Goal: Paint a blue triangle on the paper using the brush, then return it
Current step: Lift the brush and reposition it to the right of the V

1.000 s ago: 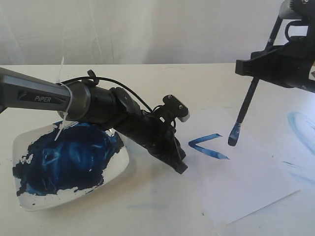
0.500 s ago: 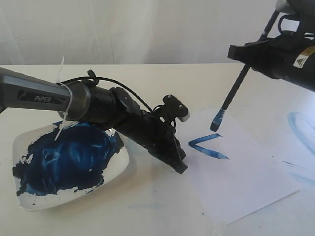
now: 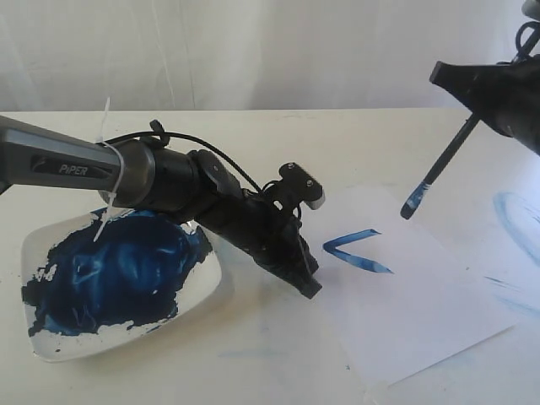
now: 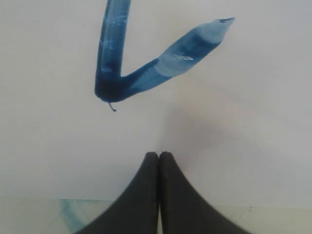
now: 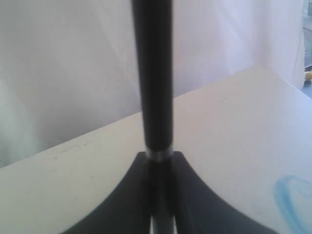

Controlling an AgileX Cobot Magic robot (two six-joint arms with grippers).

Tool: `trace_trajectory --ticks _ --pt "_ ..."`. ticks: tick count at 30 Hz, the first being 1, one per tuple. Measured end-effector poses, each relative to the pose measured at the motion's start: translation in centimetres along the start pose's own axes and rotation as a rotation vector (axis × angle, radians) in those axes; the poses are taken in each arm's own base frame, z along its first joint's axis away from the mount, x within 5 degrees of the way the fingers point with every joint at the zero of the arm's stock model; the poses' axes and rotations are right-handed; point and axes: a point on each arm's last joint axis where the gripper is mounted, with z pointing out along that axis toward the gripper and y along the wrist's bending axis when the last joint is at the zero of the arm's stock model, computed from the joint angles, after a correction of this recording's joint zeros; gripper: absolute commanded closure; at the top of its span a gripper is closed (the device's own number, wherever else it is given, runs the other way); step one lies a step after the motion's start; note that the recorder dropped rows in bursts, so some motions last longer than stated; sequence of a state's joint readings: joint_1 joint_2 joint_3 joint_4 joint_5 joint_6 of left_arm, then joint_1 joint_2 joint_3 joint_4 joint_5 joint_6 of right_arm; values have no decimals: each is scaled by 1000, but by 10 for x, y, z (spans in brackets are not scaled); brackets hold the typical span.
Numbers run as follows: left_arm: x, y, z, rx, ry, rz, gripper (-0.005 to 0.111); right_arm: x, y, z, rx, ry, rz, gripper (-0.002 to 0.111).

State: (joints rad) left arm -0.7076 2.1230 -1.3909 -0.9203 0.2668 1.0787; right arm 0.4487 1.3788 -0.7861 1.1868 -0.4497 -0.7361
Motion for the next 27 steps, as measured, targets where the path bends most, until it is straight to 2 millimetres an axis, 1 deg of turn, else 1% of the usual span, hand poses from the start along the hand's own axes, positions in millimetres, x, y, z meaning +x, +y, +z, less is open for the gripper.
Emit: trace_trajectory --ticks 6,9,13,20,27 --pt "0 0 0 0 0 0 107 2 4 -1 -13 9 -2 108" --pt "0 0 0 0 0 0 107 3 4 0 -8 12 32 108" --pt "0 0 0 0 0 0 107 8 3 5 15 19 87 108" --pt "0 0 0 0 0 0 107 20 2 14 36 53 103 108" --pt "0 0 0 0 0 0 107 24 2 18 45 62 105 108"
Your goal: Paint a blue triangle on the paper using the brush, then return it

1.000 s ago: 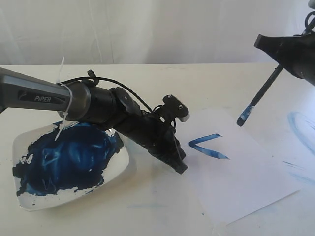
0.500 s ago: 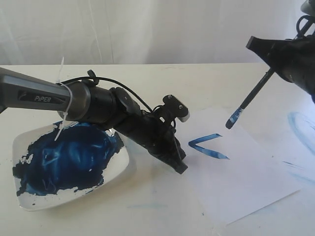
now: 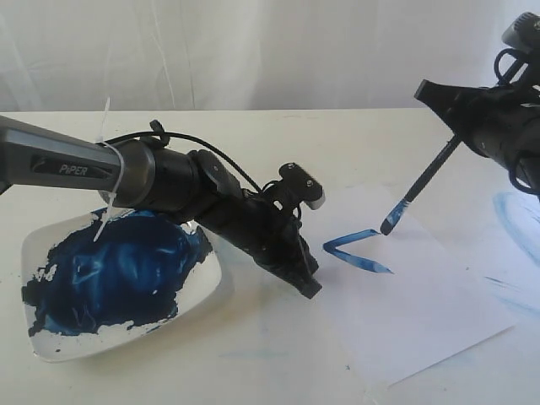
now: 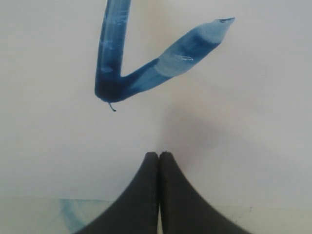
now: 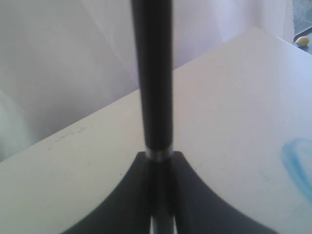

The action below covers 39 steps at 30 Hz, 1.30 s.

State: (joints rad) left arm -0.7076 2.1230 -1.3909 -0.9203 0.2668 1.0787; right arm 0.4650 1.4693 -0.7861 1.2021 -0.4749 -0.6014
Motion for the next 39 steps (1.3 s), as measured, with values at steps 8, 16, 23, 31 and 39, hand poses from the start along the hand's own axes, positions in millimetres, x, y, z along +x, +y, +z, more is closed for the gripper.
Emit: trace_trajectory --ticks 8,16,23,31,39 --pt "0 0 0 0 0 0 107 3 0 2 5 8 67 108" --pt "0 0 0 0 0 0 107 2 -1 2 11 -2 76 108" --pt "0 0 0 0 0 0 107 4 -1 5 15 7 72 108" --pt "0 0 0 0 0 0 107 8 -5 4 63 49 75 108" --pt "0 0 0 0 0 0 107 3 -7 -2 82 54 89 108"
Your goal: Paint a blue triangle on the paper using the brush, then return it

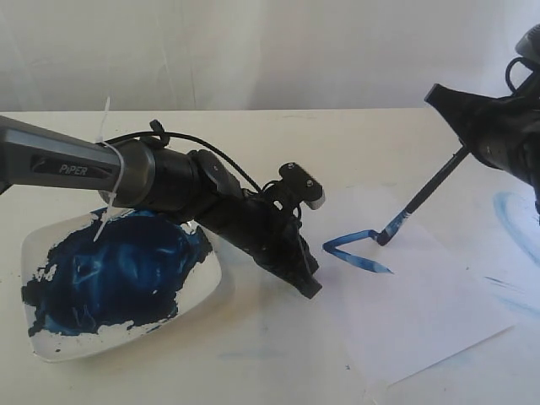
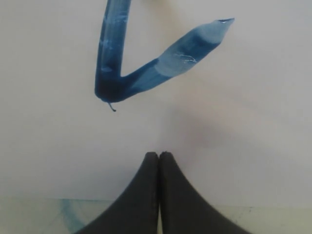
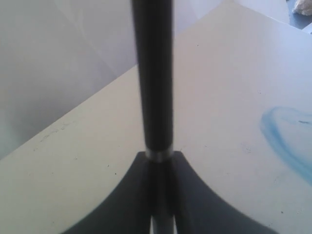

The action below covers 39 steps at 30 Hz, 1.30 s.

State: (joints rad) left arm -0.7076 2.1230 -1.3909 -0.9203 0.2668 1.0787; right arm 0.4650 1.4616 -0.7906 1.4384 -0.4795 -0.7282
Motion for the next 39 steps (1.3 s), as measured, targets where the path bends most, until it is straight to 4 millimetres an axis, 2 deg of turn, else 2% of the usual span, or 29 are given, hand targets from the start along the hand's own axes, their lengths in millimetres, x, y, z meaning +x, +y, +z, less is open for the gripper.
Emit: trace_trajectory --ticks 9,18,29,39 --pt "0 0 0 0 0 0 107 -7 -2 -9 12 -4 -4 108" --pt "0 0 0 0 0 -1 107 -9 -1 -10 8 -18 40 108" --pt "0 1 0 -7 -3 -1 107 -1 -3 2 37 -22 60 108" --pt "0 1 0 -9 -4 -1 107 1 -5 0 58 5 67 108"
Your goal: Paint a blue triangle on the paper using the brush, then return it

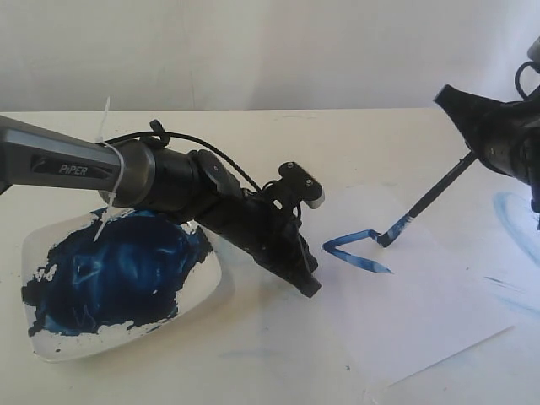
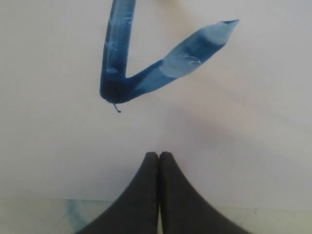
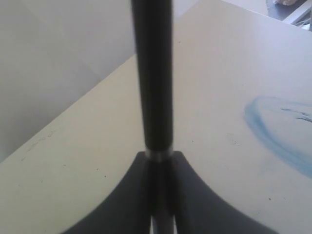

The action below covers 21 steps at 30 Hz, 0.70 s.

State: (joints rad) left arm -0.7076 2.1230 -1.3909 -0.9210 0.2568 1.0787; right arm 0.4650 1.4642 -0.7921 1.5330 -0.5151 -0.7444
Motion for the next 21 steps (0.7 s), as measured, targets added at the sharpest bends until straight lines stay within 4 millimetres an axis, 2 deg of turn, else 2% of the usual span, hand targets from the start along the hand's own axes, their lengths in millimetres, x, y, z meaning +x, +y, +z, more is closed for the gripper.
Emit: trace_trajectory --ticks 9,15,21 --pt "0 0 0 -5 -1 2 107 2 -2 -2 24 39 -3 108" --pt "0 1 0 -11 -3 2 107 -5 -2 -12 8 31 -3 108" --pt "0 1 0 -13 -4 2 107 -4 -9 -19 13 42 -2 108"
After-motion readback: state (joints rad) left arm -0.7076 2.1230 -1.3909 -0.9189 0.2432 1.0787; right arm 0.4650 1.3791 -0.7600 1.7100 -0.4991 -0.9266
